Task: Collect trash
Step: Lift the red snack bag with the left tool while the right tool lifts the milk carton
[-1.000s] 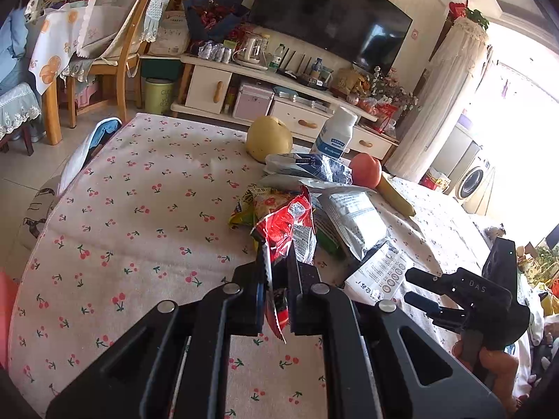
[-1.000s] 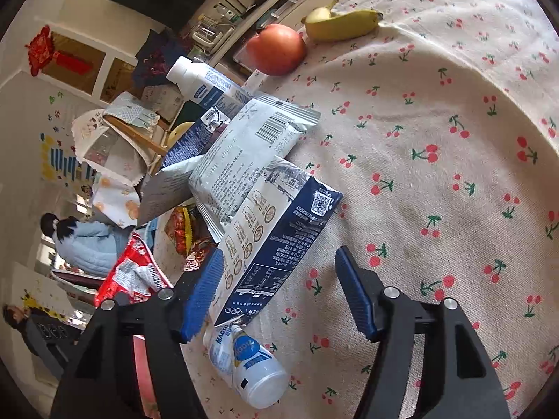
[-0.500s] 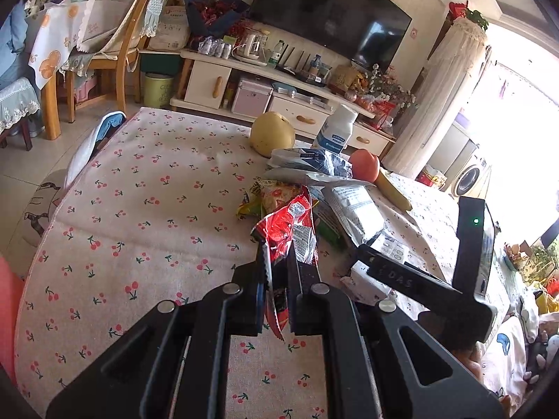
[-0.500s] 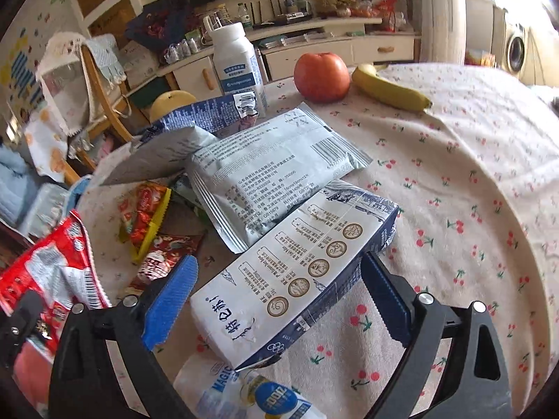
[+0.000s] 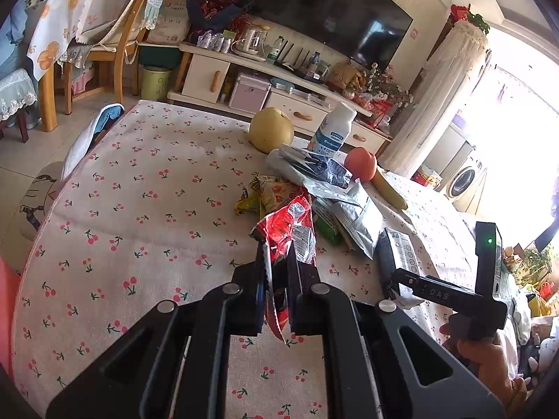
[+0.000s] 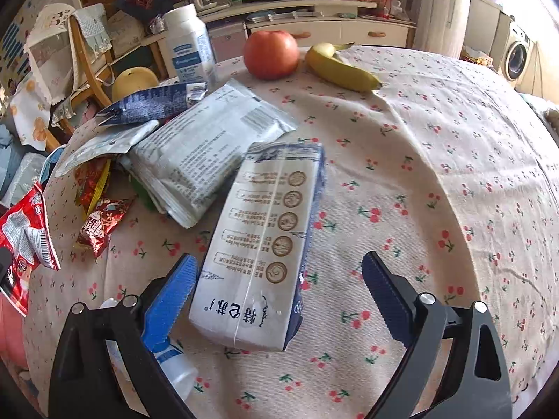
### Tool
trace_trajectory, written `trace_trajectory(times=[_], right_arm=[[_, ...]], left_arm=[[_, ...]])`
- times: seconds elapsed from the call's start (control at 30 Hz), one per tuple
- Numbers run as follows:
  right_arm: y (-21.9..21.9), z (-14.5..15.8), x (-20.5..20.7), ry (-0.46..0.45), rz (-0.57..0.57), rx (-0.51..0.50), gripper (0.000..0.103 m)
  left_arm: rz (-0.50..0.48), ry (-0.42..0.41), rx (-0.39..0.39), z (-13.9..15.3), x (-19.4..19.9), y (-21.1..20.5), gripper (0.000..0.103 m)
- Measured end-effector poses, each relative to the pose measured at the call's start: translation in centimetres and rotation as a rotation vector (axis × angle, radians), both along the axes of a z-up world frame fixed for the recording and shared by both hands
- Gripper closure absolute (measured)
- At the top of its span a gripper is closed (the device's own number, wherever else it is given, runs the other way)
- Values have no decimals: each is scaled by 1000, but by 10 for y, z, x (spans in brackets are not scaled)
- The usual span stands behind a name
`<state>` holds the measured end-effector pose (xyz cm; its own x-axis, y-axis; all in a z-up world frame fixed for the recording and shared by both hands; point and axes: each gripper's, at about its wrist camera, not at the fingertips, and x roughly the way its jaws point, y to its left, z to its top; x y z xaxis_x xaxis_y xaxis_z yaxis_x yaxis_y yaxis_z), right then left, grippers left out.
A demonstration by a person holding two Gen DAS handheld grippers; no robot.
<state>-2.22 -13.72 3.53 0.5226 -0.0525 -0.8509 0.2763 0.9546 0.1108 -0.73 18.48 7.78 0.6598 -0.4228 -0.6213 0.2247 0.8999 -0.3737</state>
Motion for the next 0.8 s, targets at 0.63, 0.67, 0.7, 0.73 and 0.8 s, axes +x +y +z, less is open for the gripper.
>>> trace_trajectory(times=[0.63, 0.67, 0.7, 0.73, 0.8], right_arm=[[12, -2, -2, -107, 32, -58, 43], [11, 1, -4, -117, 29, -52, 44], [10, 3, -7, -128, 27, -49, 44], [10, 7, -10, -140, 27, -51, 44], [11, 14, -15, -164, 32, -52, 45]], left_arm=[[49, -2, 23, -4, -12, 11, 92], [56, -4, 25, -4, -14, 13, 92], [63, -7, 30, -4, -17, 15, 92], [71, -10, 35, -3, -19, 17, 92], [88, -13, 36, -2, -24, 22, 92]])
